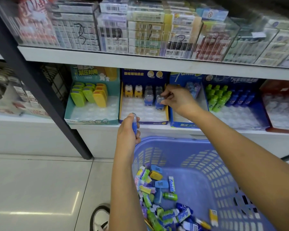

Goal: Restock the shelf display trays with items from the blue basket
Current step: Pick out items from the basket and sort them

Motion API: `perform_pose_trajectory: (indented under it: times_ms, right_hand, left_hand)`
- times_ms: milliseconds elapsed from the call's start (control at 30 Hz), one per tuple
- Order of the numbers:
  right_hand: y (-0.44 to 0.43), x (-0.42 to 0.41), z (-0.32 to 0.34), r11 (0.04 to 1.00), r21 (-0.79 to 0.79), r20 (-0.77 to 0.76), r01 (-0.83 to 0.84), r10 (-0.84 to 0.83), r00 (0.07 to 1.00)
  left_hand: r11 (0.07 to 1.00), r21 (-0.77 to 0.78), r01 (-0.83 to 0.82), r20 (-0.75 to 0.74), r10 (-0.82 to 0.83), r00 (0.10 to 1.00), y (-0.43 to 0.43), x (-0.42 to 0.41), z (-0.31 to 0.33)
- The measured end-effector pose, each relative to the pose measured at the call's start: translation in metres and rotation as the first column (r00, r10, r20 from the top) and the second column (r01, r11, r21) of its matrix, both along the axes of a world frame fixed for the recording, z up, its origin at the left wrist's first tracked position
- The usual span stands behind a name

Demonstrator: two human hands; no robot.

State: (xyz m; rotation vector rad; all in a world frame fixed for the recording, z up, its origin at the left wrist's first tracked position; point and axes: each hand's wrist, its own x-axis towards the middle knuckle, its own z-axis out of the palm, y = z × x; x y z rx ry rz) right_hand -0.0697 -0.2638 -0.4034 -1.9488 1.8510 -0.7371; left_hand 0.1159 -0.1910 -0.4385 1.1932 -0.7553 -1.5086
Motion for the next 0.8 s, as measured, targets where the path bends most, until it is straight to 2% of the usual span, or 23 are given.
perform_pose_trajectory:
  times_ms: [200, 300, 333, 400, 467, 533, 600, 667, 733, 800]
  right_hand:
    - [-0.005, 0.004, 0.011, 0.999, 0.028, -0.260, -0.045, 0.050, 0.964]
    - [0.004, 0.007, 0.020, 0.999, 0.020, -0.312, -0.037, 0.041, 0.949]
    - [0.011, 0.011, 0.022, 0.999, -0.017, -0.251, -0.030, 0.025, 0.968]
    - [0.030, 0.025, 0.025, 0.998, -0.038, 0.064, -0.041, 0.044, 0.997]
    - [0.046, 0.038, 0.028, 0.986, 0.063, 0.346, -0.156, 0.125, 0.930]
    - [0.051, 0.042, 0.030, 0.967, 0.123, 0.504, -0.221, 0.131, 0.854]
    - [0.047, 0.038, 0.033, 0.978, 0.100, 0.551, -0.184, 0.100, 0.829]
    - [0.036, 0.033, 0.032, 0.996, 0.024, 0.449, -0.081, 0.062, 0.891]
    - [0.024, 0.028, 0.029, 0.998, -0.053, 0.304, -0.016, 0.031, 0.952]
    - [0.014, 0.025, 0.024, 0.996, -0.083, 0.150, -0.015, 0.027, 0.988]
  left_hand:
    - [0.999, -0.042, 0.013, 0.096, -0.009, 0.995, 0.002, -0.002, 0.003]
    - [0.987, -0.156, 0.027, 0.250, 0.013, 0.968, 0.008, -0.008, 0.005]
    - [0.977, -0.206, 0.051, 0.310, 0.015, 0.951, 0.008, -0.011, 0.006]
    - [0.952, -0.290, 0.100, 0.408, 0.029, 0.913, 0.007, -0.016, 0.006]
    - [0.923, -0.367, 0.116, 0.455, 0.070, 0.888, 0.005, -0.021, 0.008]
    - [0.899, -0.428, 0.095, 0.452, 0.122, 0.884, 0.005, -0.024, 0.011]
    - [0.887, -0.454, 0.083, 0.451, 0.148, 0.880, 0.004, -0.026, 0.011]
    - [0.890, -0.433, 0.146, 0.577, 0.149, 0.803, -0.001, -0.025, 0.009]
    - [0.898, -0.337, 0.282, 0.787, 0.105, 0.608, -0.005, -0.024, 0.003]
    - [0.894, -0.224, 0.389, 0.896, 0.032, 0.444, -0.007, -0.024, -0.003]
